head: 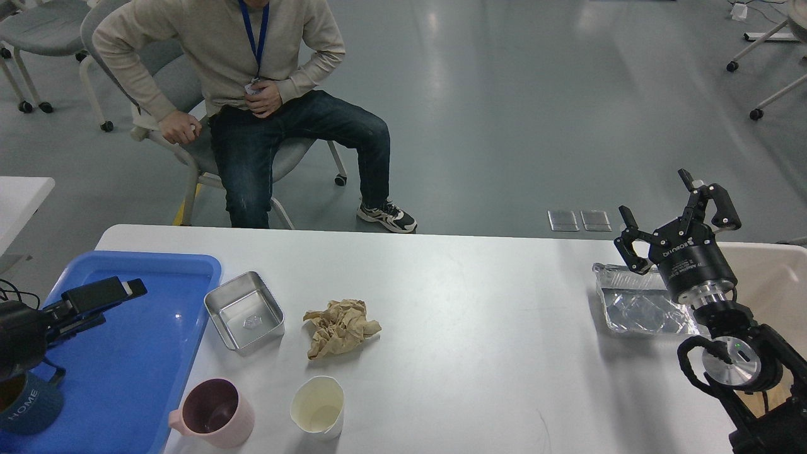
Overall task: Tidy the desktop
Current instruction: 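Lower the left gripper toward the dark-red mug near the blue tray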
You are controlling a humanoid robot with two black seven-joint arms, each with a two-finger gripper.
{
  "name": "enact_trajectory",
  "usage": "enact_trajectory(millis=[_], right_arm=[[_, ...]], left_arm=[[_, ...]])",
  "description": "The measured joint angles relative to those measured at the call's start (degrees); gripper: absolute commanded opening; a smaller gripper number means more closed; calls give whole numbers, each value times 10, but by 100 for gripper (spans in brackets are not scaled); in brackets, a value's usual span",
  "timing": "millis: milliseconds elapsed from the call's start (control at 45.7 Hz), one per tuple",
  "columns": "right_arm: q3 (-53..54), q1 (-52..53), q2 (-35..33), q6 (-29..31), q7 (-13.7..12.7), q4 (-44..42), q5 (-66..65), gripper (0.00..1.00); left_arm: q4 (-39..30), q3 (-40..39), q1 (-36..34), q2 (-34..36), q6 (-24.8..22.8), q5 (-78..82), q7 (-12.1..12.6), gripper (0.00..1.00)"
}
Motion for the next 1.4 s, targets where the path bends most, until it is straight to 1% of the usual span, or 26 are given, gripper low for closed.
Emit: enact_trajectory(millis=[285,548,701,832,942,1095,1227,1402], right_arm=[[0,1,0,0,0,0,-2,100],[0,-1,1,0,0,-1,-2,100],[0,-2,1,0,0,-1,-2,100],[1,-2,1,0,0,-1,-2,100],[1,-3,1,0,0,0,-2,100],[2,-3,0,1,0,0,-2,100],[4,-4,-1,2,0,0,-1,100],[4,-4,-1,2,1,1,-1,100]], left_arm=[[1,47,-7,-33,-51,26,3,96],[7,98,-9,-55,-59,130,6,96],[11,103,-12,-60,-69,160,5,94],[13,104,-17,-66,-90,167,4,91],[26,104,-36,-74,-127,172,4,90],[52,108,-64,-100,-157,225,5,90],[66,132,-92,-113,-166,245,5,90],[84,188,-134,-128,-166,265,4,90]])
